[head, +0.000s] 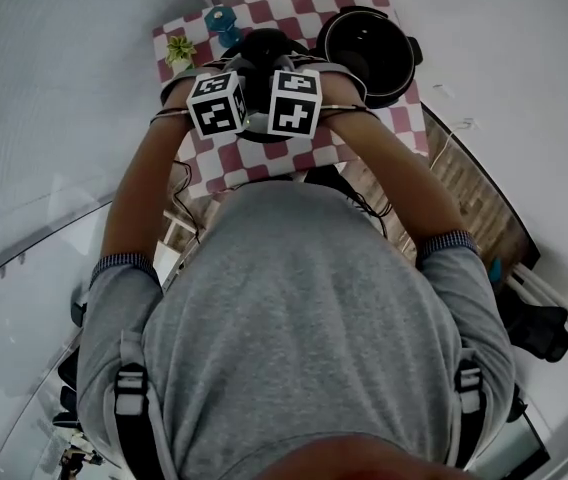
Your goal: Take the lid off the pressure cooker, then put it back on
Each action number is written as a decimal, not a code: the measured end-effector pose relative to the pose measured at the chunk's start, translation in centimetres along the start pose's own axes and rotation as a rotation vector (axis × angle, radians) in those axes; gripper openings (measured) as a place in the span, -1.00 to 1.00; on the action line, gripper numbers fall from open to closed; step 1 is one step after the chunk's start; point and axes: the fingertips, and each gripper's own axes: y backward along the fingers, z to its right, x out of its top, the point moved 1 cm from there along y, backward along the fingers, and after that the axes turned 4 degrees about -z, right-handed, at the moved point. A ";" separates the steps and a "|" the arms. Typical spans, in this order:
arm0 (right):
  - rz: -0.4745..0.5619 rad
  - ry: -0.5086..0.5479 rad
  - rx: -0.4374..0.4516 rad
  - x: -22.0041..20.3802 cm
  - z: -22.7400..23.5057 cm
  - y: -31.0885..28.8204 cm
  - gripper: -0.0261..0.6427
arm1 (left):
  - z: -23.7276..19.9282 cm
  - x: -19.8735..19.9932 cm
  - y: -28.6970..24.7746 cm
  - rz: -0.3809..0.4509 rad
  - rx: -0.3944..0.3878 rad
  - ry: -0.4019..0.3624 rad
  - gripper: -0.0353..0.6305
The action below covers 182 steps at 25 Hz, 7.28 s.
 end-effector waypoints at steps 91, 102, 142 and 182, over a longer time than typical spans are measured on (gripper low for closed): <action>0.017 -0.305 0.140 -21.8 10.3 2.3 -0.04 | -10.3 19.5 -11.5 0.093 -0.277 -0.149 0.00; -0.010 -0.188 0.195 -21.8 10.4 1.9 -0.03 | -10.6 19.4 -11.9 0.068 -0.249 -0.046 0.01; -0.059 0.423 0.322 -22.1 10.0 1.7 0.04 | -11.2 19.8 -11.8 -0.015 -0.042 0.461 0.02; 0.947 -0.421 -0.273 -18.7 -0.5 17.0 -0.18 | 3.5 18.6 5.0 0.877 0.577 0.564 -0.10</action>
